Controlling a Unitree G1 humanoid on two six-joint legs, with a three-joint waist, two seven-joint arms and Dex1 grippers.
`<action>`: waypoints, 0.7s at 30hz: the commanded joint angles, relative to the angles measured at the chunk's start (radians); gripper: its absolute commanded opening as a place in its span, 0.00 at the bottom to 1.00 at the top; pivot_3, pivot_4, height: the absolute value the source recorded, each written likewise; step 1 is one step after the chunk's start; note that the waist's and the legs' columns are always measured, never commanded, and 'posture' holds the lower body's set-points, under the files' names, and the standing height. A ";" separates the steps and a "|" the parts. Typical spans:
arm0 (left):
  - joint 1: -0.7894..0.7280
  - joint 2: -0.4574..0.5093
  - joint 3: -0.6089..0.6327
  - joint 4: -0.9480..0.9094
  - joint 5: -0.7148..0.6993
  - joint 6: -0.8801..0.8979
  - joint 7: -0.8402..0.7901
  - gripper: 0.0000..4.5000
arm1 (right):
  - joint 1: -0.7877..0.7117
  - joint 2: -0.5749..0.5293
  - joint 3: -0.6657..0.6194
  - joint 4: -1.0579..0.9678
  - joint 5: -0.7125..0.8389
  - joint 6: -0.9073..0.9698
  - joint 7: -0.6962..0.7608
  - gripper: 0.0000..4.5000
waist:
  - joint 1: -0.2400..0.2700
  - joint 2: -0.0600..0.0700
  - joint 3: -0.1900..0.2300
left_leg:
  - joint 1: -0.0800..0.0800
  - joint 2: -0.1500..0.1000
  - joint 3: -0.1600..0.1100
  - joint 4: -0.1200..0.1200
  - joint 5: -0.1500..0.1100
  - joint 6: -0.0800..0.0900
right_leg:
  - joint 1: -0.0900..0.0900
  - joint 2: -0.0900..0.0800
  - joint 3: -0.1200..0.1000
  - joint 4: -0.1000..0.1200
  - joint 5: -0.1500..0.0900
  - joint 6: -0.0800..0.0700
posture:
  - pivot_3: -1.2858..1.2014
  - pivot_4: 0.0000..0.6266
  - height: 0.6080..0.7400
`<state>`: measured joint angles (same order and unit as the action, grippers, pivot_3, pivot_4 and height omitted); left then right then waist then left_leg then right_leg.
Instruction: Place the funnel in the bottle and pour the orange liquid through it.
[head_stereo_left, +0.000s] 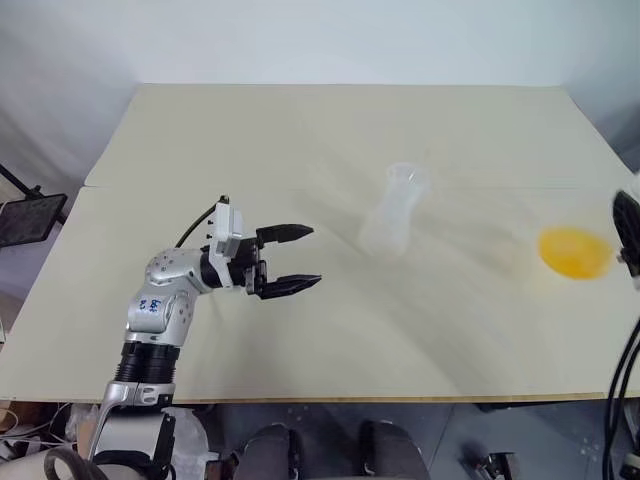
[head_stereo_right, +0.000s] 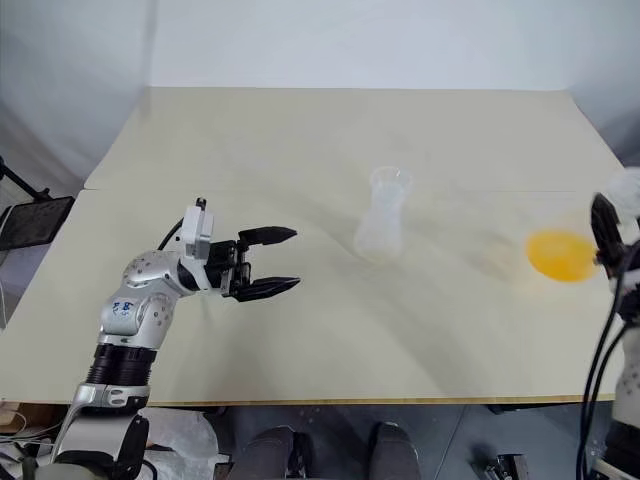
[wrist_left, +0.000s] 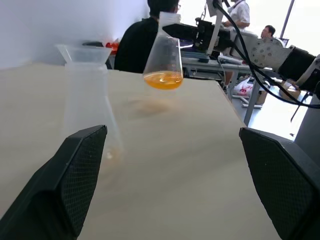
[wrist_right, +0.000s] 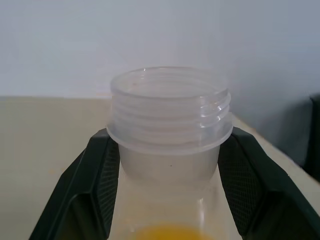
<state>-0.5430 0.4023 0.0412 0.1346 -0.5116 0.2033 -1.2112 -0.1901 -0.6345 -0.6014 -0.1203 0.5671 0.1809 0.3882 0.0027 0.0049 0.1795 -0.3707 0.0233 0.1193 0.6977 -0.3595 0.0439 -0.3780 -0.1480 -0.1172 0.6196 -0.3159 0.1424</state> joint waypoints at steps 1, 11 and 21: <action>-0.030 -0.017 0.020 0.020 -0.006 -0.040 0.021 1.00 | -0.053 -0.070 0.086 -0.096 -0.076 0.070 -0.033 0.54 | -0.001 0.000 0.000 | 0.000 0.000 0.000 0.000 0.000 0.000 | 0.000 0.000 0.000 0.000 0.000 0.000 | 0.52 0.24 1.00; -0.078 -0.112 0.003 0.077 0.026 -0.118 0.111 1.00 | -0.204 -0.128 0.368 -0.163 -0.435 -0.047 -0.047 0.54 | 0.000 0.000 0.000 | -0.003 -0.002 -0.002 0.000 0.000 0.000 | -0.001 -0.001 -0.003 -0.001 0.000 0.001 | 0.52 0.24 1.00; -0.057 -0.158 -0.026 0.079 0.062 -0.156 0.164 1.00 | -0.239 -0.154 0.512 -0.076 -0.779 -0.228 -0.096 0.54 | -0.002 0.000 0.000 | -0.004 -0.002 -0.002 0.000 0.000 0.000 | -0.001 -0.001 -0.004 -0.002 0.000 0.001 | 0.52 0.24 1.00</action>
<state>-0.6088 0.2486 0.0194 0.2328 -0.4575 0.0665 -1.0563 -0.3981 -0.7764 -0.0834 -0.1924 -0.1510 -0.0053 0.3313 0.0005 0.0044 0.1799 -0.3742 0.0216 0.1170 0.6975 -0.3595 0.0439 -0.3788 -0.1488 -0.1217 0.6174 -0.3155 0.1432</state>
